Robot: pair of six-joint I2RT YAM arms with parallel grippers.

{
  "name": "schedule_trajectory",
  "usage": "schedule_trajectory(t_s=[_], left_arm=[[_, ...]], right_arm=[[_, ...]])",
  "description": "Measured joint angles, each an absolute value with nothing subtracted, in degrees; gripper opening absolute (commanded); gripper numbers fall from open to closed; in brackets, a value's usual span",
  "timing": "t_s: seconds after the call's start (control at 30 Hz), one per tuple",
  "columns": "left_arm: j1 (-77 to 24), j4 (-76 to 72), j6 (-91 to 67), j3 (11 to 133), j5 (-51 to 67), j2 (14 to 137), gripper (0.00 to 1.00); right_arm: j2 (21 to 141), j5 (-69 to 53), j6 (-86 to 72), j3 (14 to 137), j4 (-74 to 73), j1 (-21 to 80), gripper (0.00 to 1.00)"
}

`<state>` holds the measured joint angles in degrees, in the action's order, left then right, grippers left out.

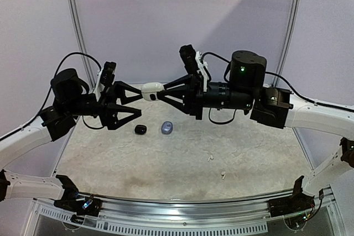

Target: Insert the wireless bluetooth earbuds into the charging case

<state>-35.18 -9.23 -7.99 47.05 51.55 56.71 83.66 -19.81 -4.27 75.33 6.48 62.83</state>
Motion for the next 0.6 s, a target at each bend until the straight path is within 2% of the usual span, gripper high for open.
schedule_trajectory(t_s=[0.17, 0.37, 0.43, 0.53, 0.6], left_arm=[[-36.64, -21.10, -15.25, 46.48, 49.47, 58.13, 0.63], [-38.02, -26.33, -19.00, 46.33, 47.24, 58.11, 0.53], [-38.61, -26.98, -19.38, 46.33, 46.81, 58.15, 0.43], [-39.13, -27.68, -19.90, 46.33, 46.19, 58.35, 0.36], [-39.51, -28.12, -20.03, 46.33, 45.76, 58.67, 0.27]], right_arm=[[83.42, -20.16, -5.13, 75.35, 12.64, 62.83, 0.00], [84.44, -20.16, -5.63, 75.46, 14.98, 62.83, 0.00], [84.84, -20.25, -5.76, 75.46, 15.16, 62.83, 0.00], [85.32, -20.43, -5.76, 76.07, 14.83, 62.83, 0.00], [85.65, -20.49, -5.76, 76.75, 14.61, 62.83, 0.00]])
